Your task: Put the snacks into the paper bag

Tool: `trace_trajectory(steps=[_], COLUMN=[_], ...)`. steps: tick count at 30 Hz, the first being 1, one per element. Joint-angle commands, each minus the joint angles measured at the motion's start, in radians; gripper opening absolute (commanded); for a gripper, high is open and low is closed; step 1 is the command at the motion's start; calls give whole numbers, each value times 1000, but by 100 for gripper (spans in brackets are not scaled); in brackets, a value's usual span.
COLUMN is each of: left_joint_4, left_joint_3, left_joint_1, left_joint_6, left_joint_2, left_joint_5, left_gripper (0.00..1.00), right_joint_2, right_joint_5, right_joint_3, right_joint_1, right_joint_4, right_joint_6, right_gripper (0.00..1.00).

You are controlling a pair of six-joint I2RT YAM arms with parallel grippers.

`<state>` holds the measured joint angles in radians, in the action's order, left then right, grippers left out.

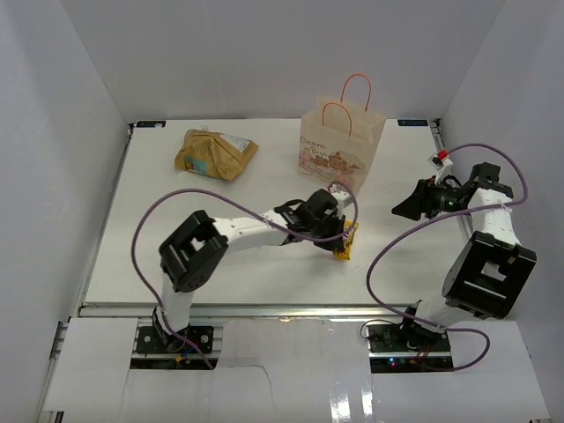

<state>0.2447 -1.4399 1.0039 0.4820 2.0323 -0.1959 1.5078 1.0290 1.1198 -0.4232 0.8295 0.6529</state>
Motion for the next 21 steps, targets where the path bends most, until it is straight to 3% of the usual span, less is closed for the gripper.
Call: trace_trajectory(steps=[1, 4, 6, 8, 9, 12, 15, 19, 21], left_joint_4=[-298, -413, -439, -456, -469, -476, -481, -487, -487], left_joint_3=[225, 390, 430, 463, 469, 467, 455, 449, 450], left_joint_1=[-85, -123, -131, -136, -136, -136, -137, -136, -137], left_joint_6=[98, 156, 161, 161, 161, 155, 158, 162, 161], left_joint_2=[-242, -368, -425, -451, -471, -488, -500, -515, -520], left_joint_5=[-85, -137, -132, -119, -111, -94, -91, -85, -74], left_gripper=[8, 8, 8, 7, 7, 7, 7, 7, 8], right_joint_2=[-84, -176, -214, -242, -230, -176, -88, -22, -5], right_joint_5=[4, -120, -145, -158, -147, -93, -80, -57, -47], right_joint_3=[-58, -121, -193, -251, -262, -256, -245, -219, -204], right_joint_1=[82, 202, 276, 329, 377, 475, 546, 613, 639], right_joint_4=[-74, -310, -517, -645, -741, -816, -906, -989, -991], right_joint_6=[-86, -350, -595, -837, -896, -1088, -1221, -1315, -1326], right_gripper=[71, 79, 96, 90, 90, 90, 90, 99, 92])
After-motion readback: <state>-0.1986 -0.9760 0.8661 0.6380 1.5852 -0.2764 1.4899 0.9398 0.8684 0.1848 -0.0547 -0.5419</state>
